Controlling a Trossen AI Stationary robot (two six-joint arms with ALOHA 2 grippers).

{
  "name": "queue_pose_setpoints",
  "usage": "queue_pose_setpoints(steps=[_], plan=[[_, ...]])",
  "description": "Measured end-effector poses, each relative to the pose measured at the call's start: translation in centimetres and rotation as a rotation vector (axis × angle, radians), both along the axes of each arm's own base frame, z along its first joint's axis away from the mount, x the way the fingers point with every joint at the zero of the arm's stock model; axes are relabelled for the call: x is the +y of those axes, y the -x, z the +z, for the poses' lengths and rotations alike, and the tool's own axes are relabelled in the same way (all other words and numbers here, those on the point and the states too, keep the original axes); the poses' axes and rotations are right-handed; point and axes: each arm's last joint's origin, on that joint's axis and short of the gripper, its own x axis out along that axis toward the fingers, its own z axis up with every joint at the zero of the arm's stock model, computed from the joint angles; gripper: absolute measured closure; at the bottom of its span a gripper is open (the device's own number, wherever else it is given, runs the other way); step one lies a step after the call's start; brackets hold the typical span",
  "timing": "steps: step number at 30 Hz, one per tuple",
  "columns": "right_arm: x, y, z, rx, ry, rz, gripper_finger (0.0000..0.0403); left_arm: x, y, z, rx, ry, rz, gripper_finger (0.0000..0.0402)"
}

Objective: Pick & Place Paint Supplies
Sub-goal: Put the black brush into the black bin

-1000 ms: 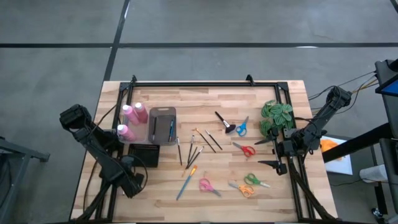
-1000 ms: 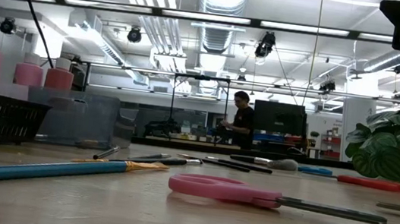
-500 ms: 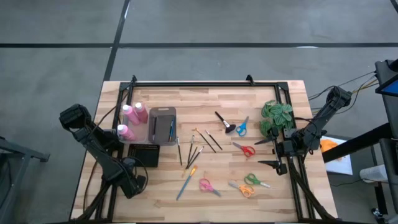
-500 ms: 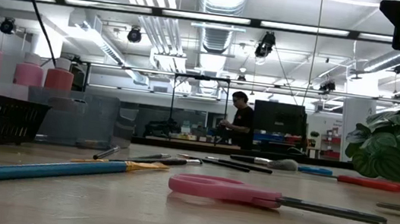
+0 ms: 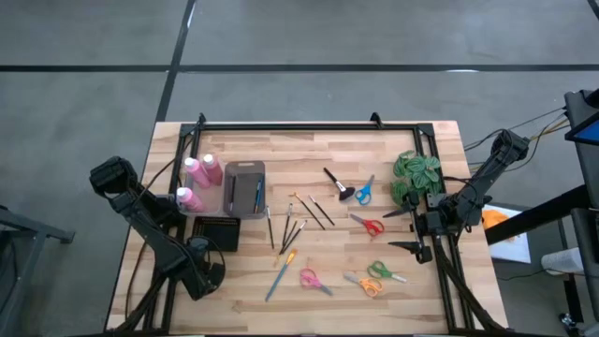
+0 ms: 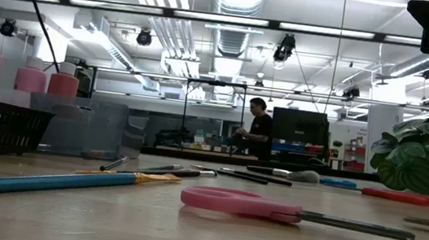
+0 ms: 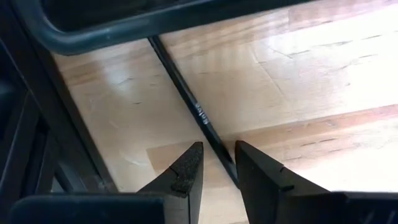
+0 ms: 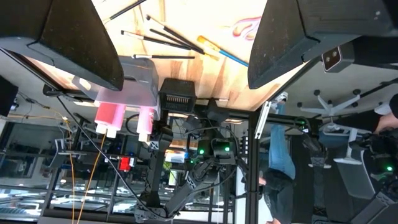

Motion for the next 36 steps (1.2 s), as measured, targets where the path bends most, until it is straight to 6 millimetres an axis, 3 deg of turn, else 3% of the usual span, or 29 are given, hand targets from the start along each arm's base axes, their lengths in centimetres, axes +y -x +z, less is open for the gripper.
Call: queue_pose_setpoints(steps=[8, 18, 36], plan=[[0.0, 0.0, 0.0, 0.0, 0.0, 0.0, 0.0062, -0.03, -0.01, 0.01, 0.0, 0.003, -0.002, 0.0316], [0.0, 0.01, 0.0, 0.0, 0.001, 0.0, 0.0062, -0.02, 0.02, 0.04, 0.008, 0.004, 0.015, 0.0396], [0.0, 0.0, 0.0, 0.0, 0.002, 0.0, 0.0062, -0.25, -0.06, 0.07, 0.02, 0.043, -0.003, 0.0394]])
